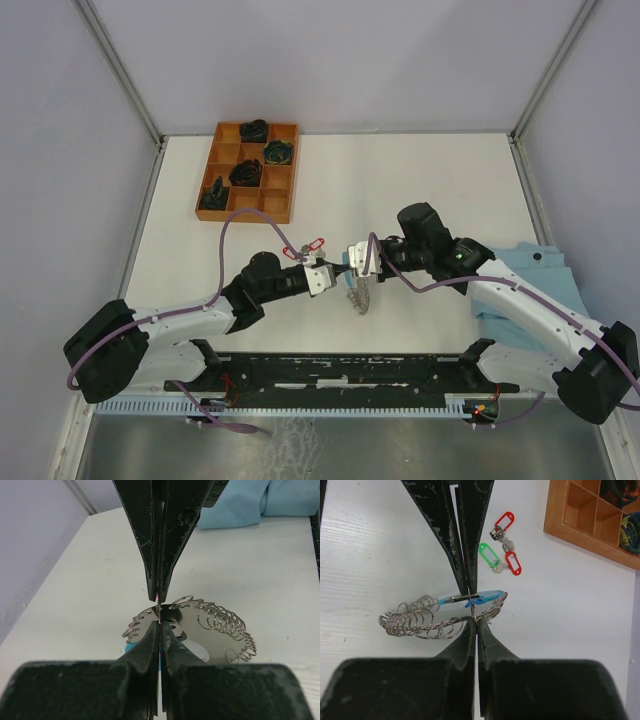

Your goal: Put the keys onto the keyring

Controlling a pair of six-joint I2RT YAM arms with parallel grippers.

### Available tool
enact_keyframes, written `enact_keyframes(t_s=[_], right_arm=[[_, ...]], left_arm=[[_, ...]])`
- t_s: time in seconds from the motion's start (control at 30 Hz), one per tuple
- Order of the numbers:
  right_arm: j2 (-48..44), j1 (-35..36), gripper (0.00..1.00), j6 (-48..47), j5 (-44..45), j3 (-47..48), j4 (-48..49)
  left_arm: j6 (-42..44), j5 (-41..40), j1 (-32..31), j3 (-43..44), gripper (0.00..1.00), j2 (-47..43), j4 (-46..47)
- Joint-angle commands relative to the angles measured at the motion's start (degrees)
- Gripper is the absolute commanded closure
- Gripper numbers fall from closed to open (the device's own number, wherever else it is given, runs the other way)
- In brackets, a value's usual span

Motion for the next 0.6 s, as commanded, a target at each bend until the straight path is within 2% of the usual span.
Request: enact_keyframes(t_s=[0.0, 0.57], right_arm=[[-1.82, 0.33, 0.99, 0.55, -1.25, 3.05, 1.63], [-1.0, 1.08, 0.99, 0.62, -2.36, 4.07, 0.52]], left_arm=[[-1.36, 0.82, -0.18, 2.56, 0.97, 0.51, 3.07], [-1.64, 3.0, -0.13, 2.4, 0.97, 1.05, 4.83]])
